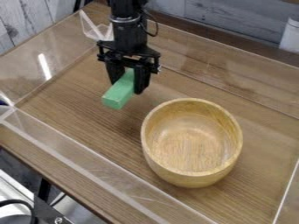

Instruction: Remove the green block from inside the brown bowl and put it on the table

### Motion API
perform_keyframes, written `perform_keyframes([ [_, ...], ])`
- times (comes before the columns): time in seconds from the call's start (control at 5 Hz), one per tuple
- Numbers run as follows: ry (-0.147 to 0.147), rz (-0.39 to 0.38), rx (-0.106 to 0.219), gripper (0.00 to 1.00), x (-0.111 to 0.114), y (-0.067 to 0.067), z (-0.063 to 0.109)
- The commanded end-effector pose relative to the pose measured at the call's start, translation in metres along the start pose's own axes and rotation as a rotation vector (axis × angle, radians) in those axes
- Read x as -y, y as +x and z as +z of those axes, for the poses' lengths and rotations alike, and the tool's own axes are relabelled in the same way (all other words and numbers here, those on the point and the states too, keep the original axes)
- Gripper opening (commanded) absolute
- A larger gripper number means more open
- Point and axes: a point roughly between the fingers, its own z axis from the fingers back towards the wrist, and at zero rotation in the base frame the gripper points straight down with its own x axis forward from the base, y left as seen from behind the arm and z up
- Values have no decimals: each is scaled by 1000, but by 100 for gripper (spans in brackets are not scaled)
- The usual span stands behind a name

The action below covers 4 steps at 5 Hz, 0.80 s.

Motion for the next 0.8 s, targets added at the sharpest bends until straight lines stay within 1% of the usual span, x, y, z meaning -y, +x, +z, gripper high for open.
perform_keyframes([
  [0.0,16,-4,66,0,1,5,15],
  [0.6,14,-2,79,0,2,7,14],
])
